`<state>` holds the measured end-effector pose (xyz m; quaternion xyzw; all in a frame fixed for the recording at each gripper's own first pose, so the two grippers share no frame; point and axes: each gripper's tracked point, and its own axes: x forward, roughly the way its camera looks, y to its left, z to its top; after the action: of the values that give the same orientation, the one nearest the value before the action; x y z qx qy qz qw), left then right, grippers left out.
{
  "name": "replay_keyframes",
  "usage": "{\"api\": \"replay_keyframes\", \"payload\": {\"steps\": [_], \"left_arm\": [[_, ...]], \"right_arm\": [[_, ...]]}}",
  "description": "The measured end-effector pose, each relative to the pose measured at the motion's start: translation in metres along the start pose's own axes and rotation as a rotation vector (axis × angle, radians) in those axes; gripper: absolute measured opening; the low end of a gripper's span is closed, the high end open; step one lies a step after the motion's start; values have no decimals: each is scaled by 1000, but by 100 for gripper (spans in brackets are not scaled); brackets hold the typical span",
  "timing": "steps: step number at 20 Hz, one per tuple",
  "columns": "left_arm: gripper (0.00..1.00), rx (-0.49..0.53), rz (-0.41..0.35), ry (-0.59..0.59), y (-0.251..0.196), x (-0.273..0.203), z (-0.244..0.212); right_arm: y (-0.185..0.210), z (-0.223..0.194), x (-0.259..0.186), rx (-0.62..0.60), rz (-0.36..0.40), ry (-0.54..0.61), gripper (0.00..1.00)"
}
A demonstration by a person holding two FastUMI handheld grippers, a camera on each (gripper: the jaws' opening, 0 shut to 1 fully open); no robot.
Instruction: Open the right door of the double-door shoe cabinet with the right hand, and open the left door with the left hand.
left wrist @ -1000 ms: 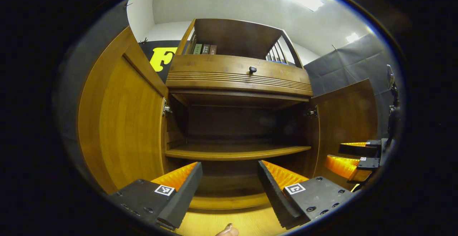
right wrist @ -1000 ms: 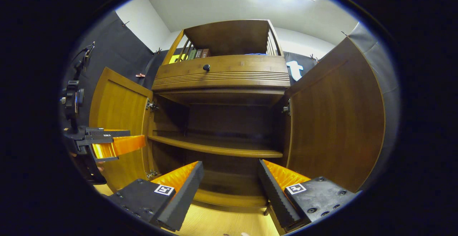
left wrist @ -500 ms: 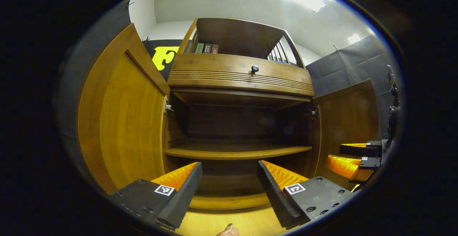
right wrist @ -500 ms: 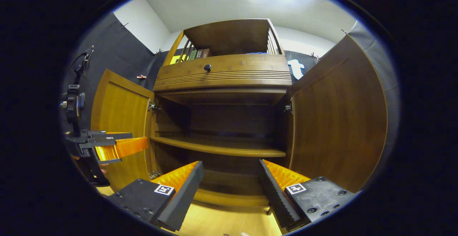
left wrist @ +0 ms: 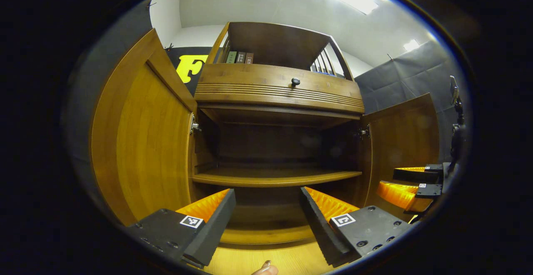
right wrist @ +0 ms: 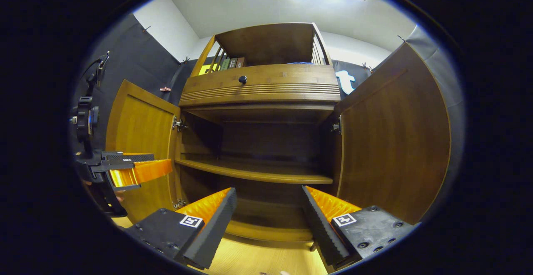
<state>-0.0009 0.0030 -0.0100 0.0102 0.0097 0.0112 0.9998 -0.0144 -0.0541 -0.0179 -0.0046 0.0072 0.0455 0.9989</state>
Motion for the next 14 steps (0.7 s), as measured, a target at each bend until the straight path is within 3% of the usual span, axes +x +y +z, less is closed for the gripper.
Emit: {"api": "replay_keyframes", "payload": {"steps": [2, 14], "left_arm": [[96, -2, 0, 2, 0, 0, -1], [96, 0, -2, 13, 1, 0, -6]], "right_arm": [[0, -1, 0, -1, 0, 4, 99], [2, -4, -2, -2, 6, 14, 95]]}}
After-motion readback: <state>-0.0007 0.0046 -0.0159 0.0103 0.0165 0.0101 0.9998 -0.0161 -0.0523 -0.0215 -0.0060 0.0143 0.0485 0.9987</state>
